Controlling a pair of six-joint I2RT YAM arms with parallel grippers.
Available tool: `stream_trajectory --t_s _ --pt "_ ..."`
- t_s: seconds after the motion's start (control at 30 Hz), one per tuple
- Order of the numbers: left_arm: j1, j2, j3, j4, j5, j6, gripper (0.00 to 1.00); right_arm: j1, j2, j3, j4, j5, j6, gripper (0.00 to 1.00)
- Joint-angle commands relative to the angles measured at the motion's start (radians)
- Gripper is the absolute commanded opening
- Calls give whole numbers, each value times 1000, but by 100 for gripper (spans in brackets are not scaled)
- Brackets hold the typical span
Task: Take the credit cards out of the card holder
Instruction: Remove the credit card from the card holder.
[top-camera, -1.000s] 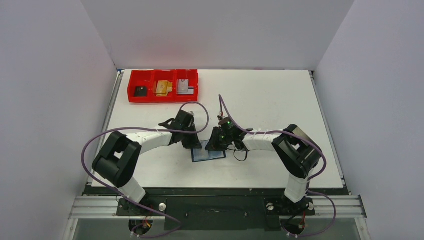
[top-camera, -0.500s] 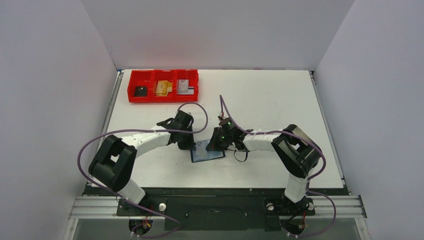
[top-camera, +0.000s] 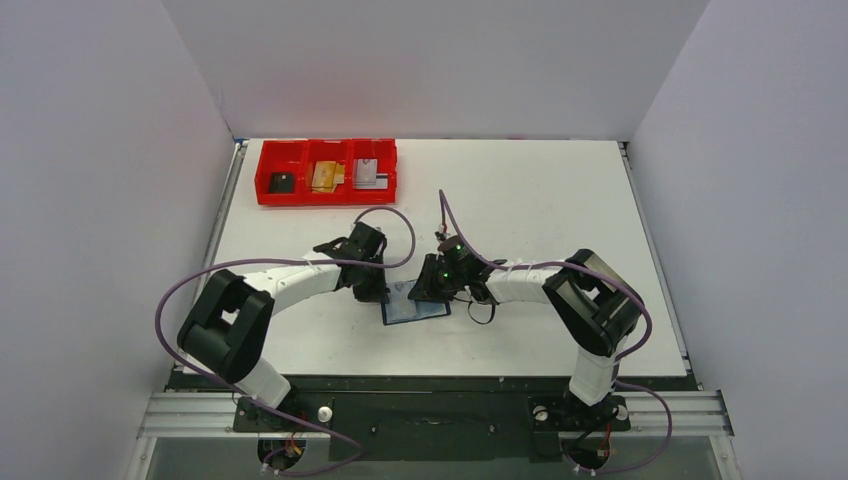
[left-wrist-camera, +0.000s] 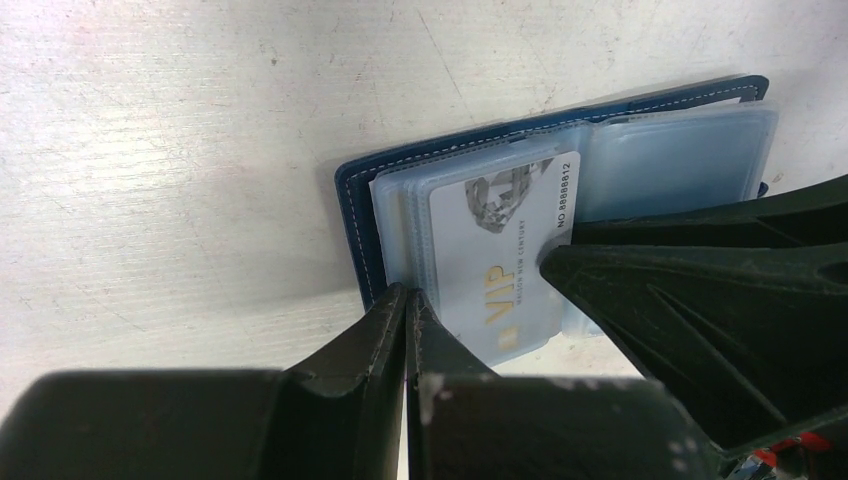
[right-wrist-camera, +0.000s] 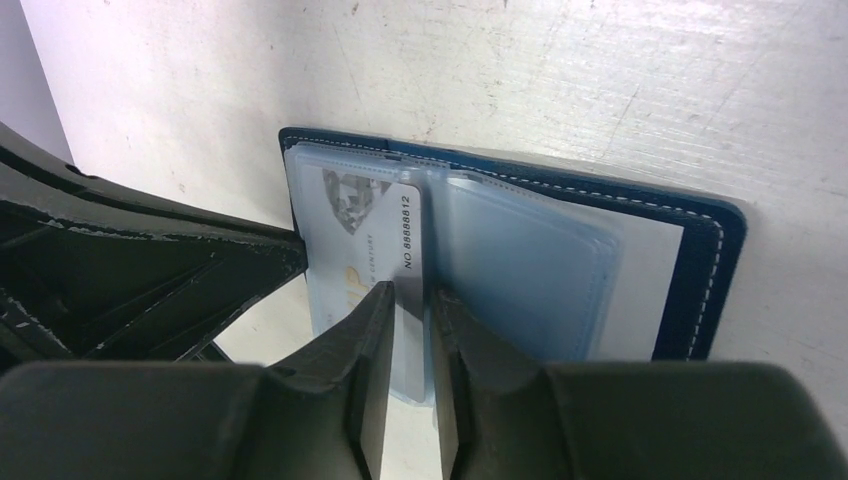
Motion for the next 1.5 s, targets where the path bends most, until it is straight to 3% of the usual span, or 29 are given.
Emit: stream_trajectory --t_s 0.0,0.17,0.5,1.17,1.47 --pt "-4 24 -3 15 -17 12 0 -7 -4 -21 -24 38 -23 21" --pt "-8 41 -3 16 -19 9 0 -7 6 -22 -15 29 -21 20" --pt "-13 73 -1 6 -40 -2 0 -17 0 -42 9 21 -9 0" --pt "9 97 -12 -25 -72 1 0 -62 -48 -106 49 2 -6 0" --pt "8 100 -4 -24 -65 6 0 -110 -43 -202 225 -66 82 18"
